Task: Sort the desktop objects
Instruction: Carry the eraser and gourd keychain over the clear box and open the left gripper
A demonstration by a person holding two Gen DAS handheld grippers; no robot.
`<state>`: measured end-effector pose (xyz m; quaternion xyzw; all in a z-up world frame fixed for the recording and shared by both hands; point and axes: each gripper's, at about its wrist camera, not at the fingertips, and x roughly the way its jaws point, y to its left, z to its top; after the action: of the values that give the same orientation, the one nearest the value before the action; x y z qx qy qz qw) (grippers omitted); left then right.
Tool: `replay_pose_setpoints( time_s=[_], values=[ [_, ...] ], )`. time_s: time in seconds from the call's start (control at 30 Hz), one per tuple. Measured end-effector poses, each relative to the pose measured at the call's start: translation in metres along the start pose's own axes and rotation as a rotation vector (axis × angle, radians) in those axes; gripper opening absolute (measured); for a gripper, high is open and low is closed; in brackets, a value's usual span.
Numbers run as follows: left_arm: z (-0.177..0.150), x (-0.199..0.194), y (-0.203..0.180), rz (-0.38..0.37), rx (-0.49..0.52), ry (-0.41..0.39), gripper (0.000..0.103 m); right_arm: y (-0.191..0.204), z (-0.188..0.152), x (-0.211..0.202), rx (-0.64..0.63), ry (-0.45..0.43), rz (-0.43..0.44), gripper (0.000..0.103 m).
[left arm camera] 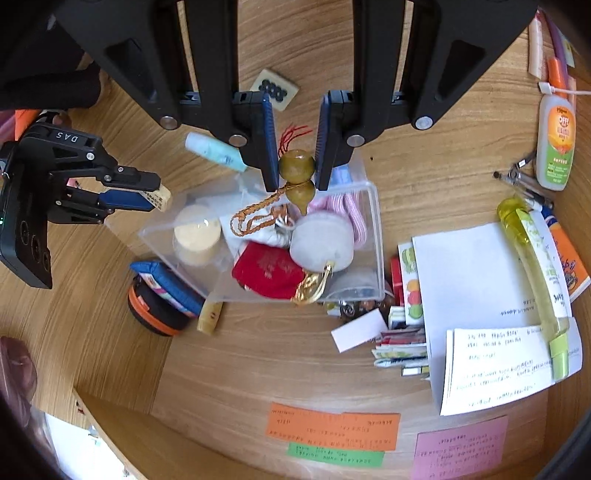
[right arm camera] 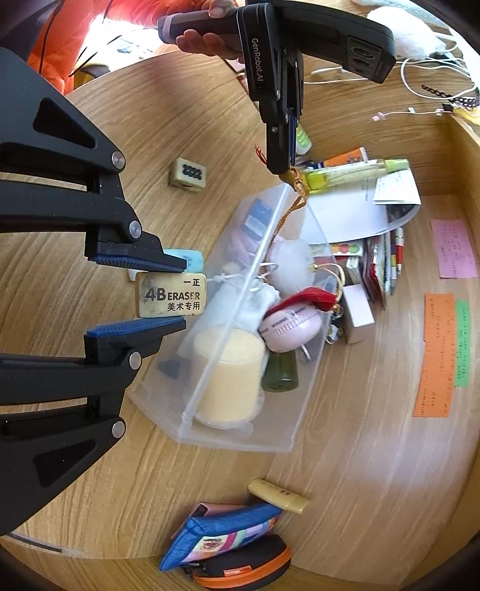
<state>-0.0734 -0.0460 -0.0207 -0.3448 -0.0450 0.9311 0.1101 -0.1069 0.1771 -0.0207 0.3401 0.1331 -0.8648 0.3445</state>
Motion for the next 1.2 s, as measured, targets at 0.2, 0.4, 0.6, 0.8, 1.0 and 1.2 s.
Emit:
replay_pose_setpoints(
  time_s=[0.2, 0.4, 0.6, 0.8, 1.0, 1.2],
  values=[
    [0.008, 0.001, -0.003, -0.004, 0.010, -0.017, 0.018, -0.008, 0.010, -0.007, 0.009, -0.036, -0.005, 0.022],
    [0.013, 0.008, -0.003, -0.007, 0.020, -0.016, 0.018, -0.013, 0.023, -0.005, 0.020, -0.059, -0.005, 0.022],
    [0.017, 0.015, 0.000, -0.017, 0.028, -0.011, 0.018, -0.012, 0.035, 0.001, 0.010, -0.070, 0.005, 0.022],
    [0.018, 0.025, 0.005, -0.025, 0.021, 0.004, 0.018, -0.009, 0.046, 0.016, -0.001, -0.055, 0.022, 0.022],
    [0.020, 0.036, 0.011, -0.027, 0.015, 0.021, 0.018, -0.011, 0.054, 0.034, 0.001, -0.026, 0.032, 0.022],
    [0.020, 0.046, 0.015, -0.027, 0.010, 0.043, 0.018, -0.014, 0.060, 0.045, 0.008, -0.011, 0.032, 0.022]
  ],
)
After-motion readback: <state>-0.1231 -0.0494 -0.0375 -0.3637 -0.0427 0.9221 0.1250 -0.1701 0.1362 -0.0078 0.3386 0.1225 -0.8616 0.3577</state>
